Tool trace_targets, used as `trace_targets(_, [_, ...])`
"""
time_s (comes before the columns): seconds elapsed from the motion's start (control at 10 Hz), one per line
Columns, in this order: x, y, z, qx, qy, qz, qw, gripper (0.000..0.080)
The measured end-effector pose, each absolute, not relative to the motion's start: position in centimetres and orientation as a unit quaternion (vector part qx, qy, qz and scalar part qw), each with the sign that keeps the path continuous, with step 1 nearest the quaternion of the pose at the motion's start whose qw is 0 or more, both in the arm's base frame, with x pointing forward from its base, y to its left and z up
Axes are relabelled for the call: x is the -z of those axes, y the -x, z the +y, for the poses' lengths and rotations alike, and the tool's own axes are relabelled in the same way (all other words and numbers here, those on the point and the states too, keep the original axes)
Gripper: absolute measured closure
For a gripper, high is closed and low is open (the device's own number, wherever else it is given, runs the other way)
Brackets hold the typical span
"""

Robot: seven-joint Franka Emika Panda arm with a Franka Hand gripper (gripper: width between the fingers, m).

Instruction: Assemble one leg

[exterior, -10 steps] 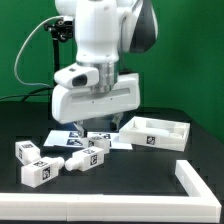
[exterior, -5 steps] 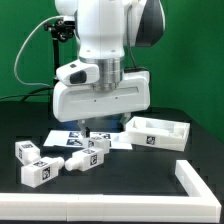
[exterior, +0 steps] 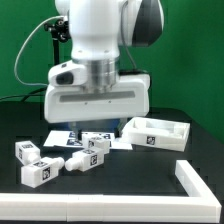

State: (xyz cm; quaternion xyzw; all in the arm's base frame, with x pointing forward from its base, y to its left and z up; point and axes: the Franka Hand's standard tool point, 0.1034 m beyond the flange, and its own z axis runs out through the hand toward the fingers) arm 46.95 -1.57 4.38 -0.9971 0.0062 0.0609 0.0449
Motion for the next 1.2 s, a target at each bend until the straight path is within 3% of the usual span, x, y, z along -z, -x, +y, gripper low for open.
trace_targets(0.5, [-4.1,-47.0,-1.8,-0.063,0.997,0.004,0.048,0.015])
trace_targets(0.8, [-1.5,-47.7,-3.5,-0.057,0.996,0.046,0.049,0.015])
trace_targets(1.0, [-1.1,-47.5,-3.5,-0.051,0.997,0.043,0.046,0.015])
trace_targets(1.1, [-1.1,-47.5,-3.5,-0.052,0.997,0.043,0.046,0.0236])
trace_targets(1.2, [-1.1,-47.5,-3.5,-0.052,0.997,0.043,0.046,0.0372])
